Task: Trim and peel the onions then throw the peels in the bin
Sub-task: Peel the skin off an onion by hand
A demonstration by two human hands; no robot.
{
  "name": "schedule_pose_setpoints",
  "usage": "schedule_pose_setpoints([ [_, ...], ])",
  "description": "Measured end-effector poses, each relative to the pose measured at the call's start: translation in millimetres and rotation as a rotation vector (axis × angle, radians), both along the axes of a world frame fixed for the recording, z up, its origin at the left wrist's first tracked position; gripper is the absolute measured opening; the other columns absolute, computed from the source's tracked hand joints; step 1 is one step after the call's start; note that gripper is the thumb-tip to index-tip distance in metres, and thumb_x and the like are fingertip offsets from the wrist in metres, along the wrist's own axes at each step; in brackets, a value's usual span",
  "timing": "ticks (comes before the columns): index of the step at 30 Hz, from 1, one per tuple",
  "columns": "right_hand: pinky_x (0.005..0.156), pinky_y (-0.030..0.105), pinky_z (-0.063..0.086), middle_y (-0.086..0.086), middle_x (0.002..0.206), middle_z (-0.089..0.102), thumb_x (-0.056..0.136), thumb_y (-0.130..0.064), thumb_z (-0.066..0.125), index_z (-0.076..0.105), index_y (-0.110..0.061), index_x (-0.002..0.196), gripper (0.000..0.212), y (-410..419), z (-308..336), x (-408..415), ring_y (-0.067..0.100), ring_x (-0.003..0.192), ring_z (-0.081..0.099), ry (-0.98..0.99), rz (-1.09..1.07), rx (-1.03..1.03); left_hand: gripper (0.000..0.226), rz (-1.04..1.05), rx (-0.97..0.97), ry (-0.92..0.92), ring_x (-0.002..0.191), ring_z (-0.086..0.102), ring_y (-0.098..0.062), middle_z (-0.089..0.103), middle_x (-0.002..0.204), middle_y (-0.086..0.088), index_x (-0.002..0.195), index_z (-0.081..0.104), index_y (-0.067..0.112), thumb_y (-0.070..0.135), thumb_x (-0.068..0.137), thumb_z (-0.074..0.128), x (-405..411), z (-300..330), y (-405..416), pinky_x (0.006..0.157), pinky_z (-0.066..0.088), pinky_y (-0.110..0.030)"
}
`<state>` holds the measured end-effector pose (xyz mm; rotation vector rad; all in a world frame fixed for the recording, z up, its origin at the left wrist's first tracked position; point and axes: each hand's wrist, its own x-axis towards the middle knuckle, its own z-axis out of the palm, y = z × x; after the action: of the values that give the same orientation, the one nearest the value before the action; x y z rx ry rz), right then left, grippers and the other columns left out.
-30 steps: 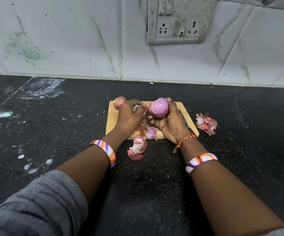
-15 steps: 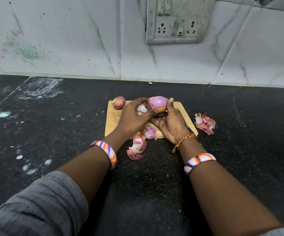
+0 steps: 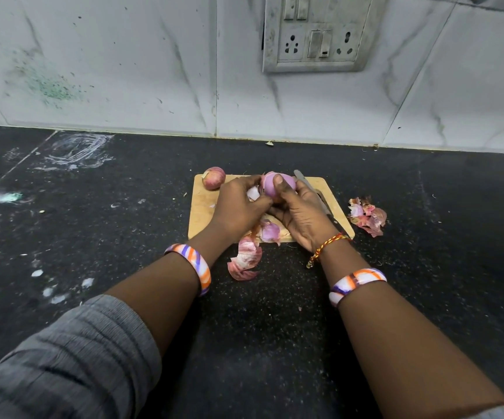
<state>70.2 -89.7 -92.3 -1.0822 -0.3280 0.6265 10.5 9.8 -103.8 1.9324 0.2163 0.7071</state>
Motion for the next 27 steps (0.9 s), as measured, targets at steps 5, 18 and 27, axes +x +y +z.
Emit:
schedule_pose_setpoints([
  [5, 0.068, 0.025, 0.057, 0.008, 0.091, 0.064, 0.091, -0.014, 0.053, 0.051, -0.005, 0.111, 0.022, 1.0, -0.7, -0.8, 0.013, 0.076, 0.065, -0.116, -0.019, -0.088, 0.031, 0.078, 0.097, 0.002, 0.065, 0.056, -0.011, 0.068, 0.076, -0.006, 0.091, 0.069, 0.004, 0.024, 0.074, 0.052, 2.4, -3.8, 2.2, 0.059, 0.043, -0.022],
  [18, 0.037, 0.016, 0.042, 0.012, 0.059, 0.062, 0.095, -0.034, 0.041, 0.053, -0.008, 0.088, 0.03, -8.9, 11.2, -5.0, 0.011, 0.039, 0.05, -0.021, 0.088, -0.154, 0.023, 0.139, -0.466, -0.022, 0.054, 0.042, -0.019, 0.047, 0.057, -0.01, 0.064, 0.056, -0.001, -0.002, 0.084, 0.045, 6.6, -3.0, 14.5, 0.053, 0.034, -0.027],
  [27, 0.041, 0.017, 0.045, 0.012, 0.081, 0.059, 0.095, -0.023, 0.039, 0.05, -0.013, 0.084, 0.018, -6.5, 12.9, -4.5, 0.022, 0.068, 0.052, 0.129, 0.041, -0.007, 0.036, 0.145, -0.653, -0.013, 0.053, 0.038, -0.014, 0.038, 0.056, -0.005, 0.054, 0.041, 0.012, 0.0, 0.088, 0.039, 10.9, 4.3, 8.9, 0.05, 0.033, -0.025],
])
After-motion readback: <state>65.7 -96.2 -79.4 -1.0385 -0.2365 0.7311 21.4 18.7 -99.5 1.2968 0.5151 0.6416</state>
